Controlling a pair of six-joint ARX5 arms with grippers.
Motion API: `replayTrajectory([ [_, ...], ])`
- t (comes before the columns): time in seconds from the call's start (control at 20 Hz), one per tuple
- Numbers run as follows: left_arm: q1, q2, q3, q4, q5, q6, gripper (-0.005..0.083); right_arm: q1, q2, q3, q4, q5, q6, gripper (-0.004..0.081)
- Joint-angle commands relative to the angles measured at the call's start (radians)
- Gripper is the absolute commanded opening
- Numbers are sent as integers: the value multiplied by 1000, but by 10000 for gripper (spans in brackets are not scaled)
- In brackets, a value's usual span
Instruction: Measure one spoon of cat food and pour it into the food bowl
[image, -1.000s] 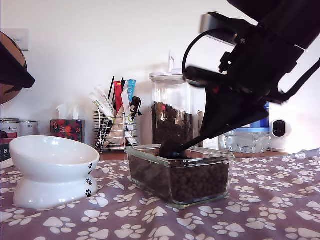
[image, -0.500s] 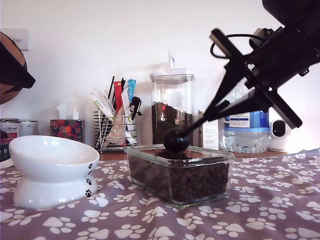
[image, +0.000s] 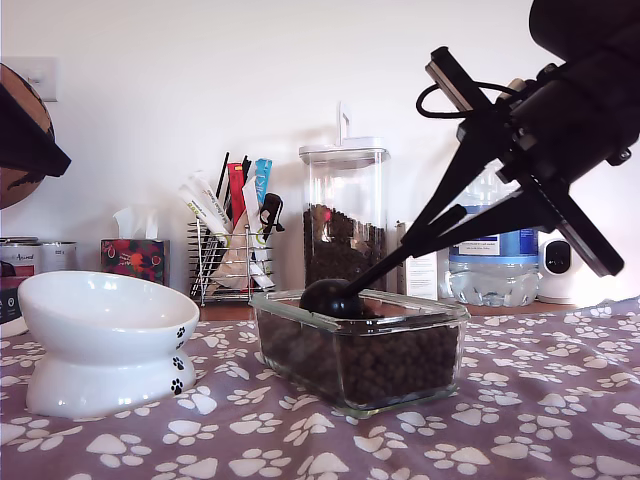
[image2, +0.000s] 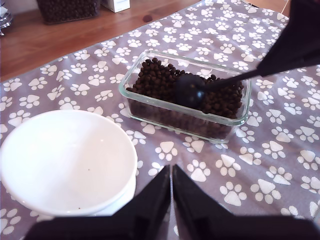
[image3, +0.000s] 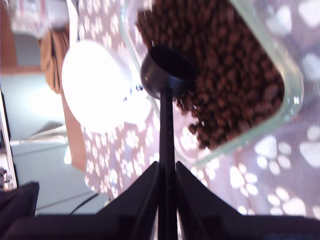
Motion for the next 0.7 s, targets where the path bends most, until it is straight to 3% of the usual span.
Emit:
replayTrajectory([
  [0.0,1,3,-15,10,-2,0,-20,-16,-8,2,-24,-20,-7,-13],
  [0.2,1,3,-15,10,-2,0,-20,-39,-8,2,-88,-38,-60,-13],
  [0.35,1,3,-15,10,-2,0,-20,-58,0,0,-169,24,-152,-13],
  [0.65,1,3,-15,10,-2,0,-20,-105,2,0,-165,141,-230,-13],
])
